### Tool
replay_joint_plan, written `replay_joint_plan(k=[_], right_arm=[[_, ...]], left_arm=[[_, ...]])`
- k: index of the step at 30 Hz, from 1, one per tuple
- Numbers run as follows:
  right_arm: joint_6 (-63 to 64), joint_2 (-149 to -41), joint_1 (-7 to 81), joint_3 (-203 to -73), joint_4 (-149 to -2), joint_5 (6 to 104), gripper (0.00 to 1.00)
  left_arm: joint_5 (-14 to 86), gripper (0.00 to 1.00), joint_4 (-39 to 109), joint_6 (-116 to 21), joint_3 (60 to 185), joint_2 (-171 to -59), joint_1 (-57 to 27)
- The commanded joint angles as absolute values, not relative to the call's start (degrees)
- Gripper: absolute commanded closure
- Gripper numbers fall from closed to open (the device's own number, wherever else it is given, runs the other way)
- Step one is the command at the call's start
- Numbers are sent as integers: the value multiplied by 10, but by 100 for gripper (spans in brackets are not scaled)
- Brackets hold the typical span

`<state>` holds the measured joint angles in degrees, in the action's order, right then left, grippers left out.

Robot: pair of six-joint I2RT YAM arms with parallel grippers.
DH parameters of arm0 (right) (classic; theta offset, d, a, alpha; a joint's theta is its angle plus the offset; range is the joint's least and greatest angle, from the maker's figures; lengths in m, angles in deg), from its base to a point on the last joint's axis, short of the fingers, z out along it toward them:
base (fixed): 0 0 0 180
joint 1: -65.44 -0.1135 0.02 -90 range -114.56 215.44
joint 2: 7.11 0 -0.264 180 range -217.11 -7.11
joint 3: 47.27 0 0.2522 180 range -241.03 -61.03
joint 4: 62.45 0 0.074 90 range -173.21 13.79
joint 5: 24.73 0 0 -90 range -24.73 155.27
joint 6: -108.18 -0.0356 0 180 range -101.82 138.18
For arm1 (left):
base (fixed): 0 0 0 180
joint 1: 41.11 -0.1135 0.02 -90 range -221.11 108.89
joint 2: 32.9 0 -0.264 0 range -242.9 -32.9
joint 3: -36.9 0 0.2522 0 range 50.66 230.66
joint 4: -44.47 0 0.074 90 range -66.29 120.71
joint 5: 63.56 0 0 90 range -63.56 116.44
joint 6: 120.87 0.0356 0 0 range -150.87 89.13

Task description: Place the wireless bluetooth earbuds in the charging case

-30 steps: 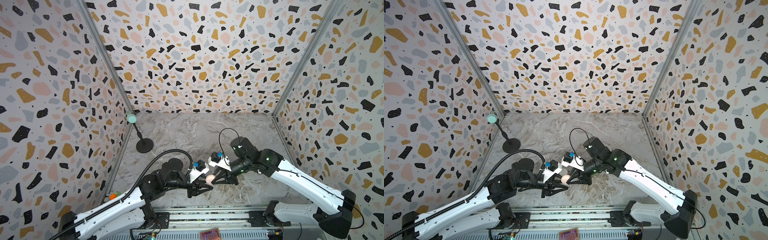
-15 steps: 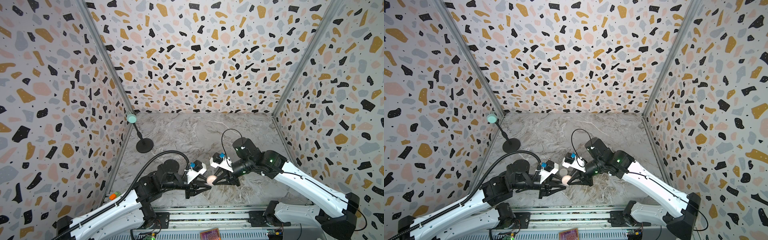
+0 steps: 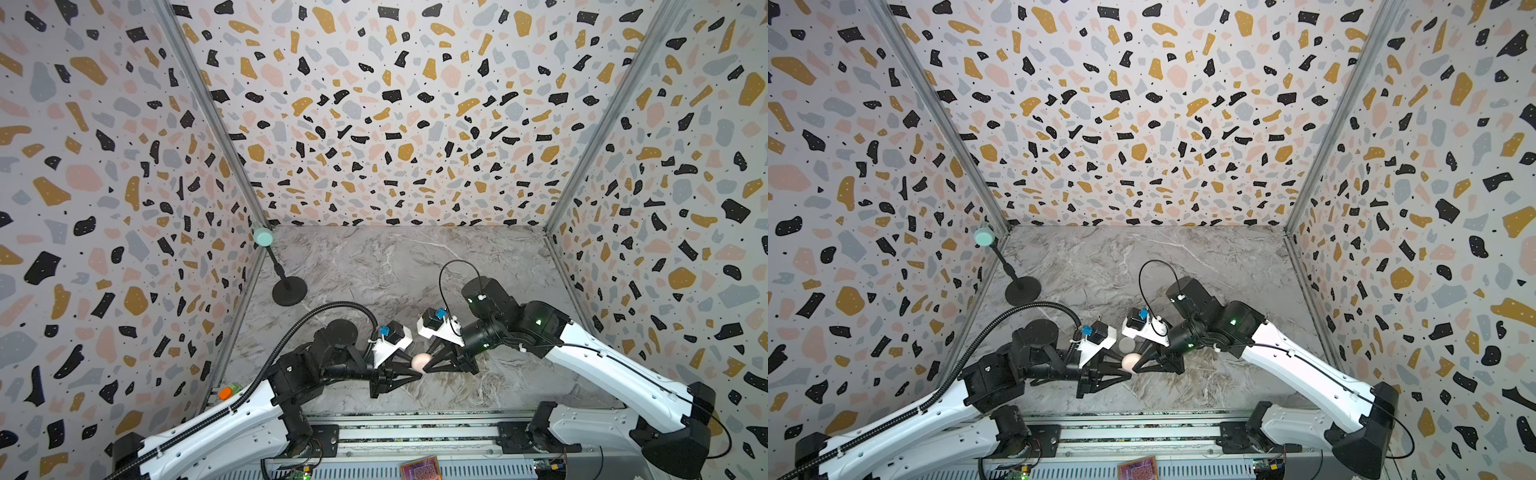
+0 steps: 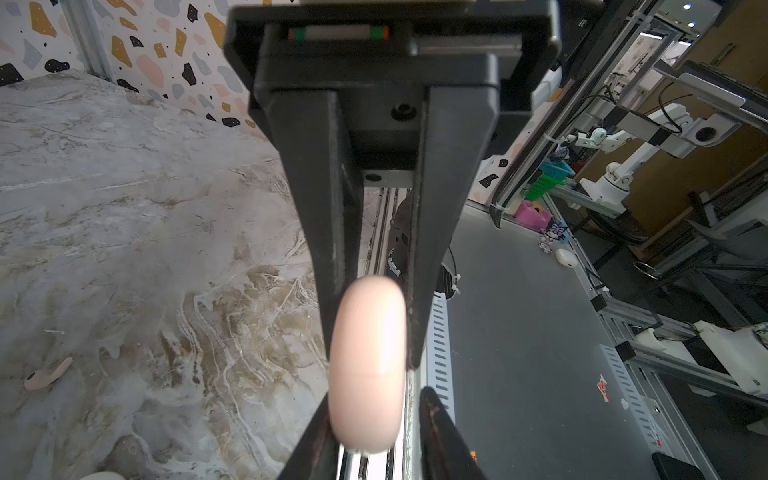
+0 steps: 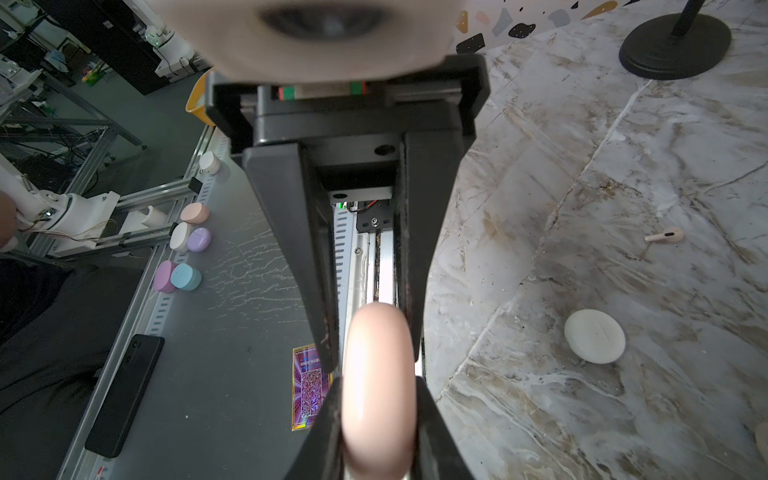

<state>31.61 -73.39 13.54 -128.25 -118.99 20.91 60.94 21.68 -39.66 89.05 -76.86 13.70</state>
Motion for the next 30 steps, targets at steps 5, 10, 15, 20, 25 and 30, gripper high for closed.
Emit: replay_joint_plan(k=[5,10,15,20,25,30], right_arm=[[324,-735,131,-1273,-1192,227,100],[323,-737,129,-1271,-1190,233,100],[322,-743,126,-1270,-1191,240,100],[322,-745,124,-1273,-1193,251,100],[322,-742,124,-1273,-1192,253,100],[321,-745,122,-1269,-1190,255,100]], left_arm=[[647,71,251,-398,895,-769,138],[648,73,250,-397,896,-771,138],[654,68,251,-399,897,-775,138],[658,67,250,-398,897,-776,138],[658,71,250,-398,895,-777,138],[664,74,251,-397,897,-782,138]])
